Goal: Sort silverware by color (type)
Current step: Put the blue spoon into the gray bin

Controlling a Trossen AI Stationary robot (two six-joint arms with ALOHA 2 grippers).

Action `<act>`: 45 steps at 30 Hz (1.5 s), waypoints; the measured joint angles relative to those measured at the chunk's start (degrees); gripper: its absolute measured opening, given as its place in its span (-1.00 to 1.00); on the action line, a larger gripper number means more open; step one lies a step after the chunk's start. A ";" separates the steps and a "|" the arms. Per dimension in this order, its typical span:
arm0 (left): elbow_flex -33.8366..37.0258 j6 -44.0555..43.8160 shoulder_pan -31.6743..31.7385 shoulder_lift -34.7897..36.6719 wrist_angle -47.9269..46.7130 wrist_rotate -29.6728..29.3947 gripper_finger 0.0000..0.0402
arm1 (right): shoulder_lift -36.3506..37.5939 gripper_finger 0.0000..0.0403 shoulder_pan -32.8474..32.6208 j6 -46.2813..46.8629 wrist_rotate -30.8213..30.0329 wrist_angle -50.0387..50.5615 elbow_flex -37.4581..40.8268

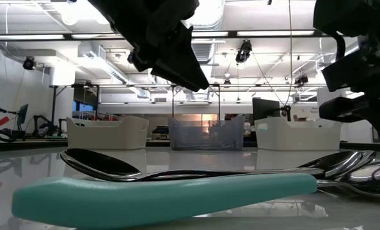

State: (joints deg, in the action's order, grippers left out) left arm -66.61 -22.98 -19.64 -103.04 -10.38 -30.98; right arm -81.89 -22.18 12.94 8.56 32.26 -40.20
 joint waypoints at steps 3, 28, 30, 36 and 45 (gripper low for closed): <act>0.00 -0.02 0.06 0.00 1.33 -0.04 -0.32 | 0.07 -0.95 0.69 -0.38 -0.83 0.27 -1.04; 0.37 -0.61 2.15 0.00 11.34 -20.15 -0.32 | 9.47 -0.96 13.09 -7.62 -38.65 1.61 -12.86; 0.37 -2.77 2.69 0.00 14.69 -23.93 -0.32 | 9.67 -0.96 14.20 -8.28 -39.93 -1.33 -12.86; 0.35 -7.78 4.78 0.00 26.61 -33.76 -0.32 | 9.62 -0.96 14.96 -15.72 -47.45 -15.78 -12.82; 0.37 -7.55 5.81 0.00 32.41 -37.07 -0.32 | 9.58 -0.96 14.89 -21.97 -48.19 -26.15 -12.74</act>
State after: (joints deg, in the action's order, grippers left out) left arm -66.24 -30.53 -13.82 -103.04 22.03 -68.06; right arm -72.30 -7.29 -9.04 -39.63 6.11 -52.94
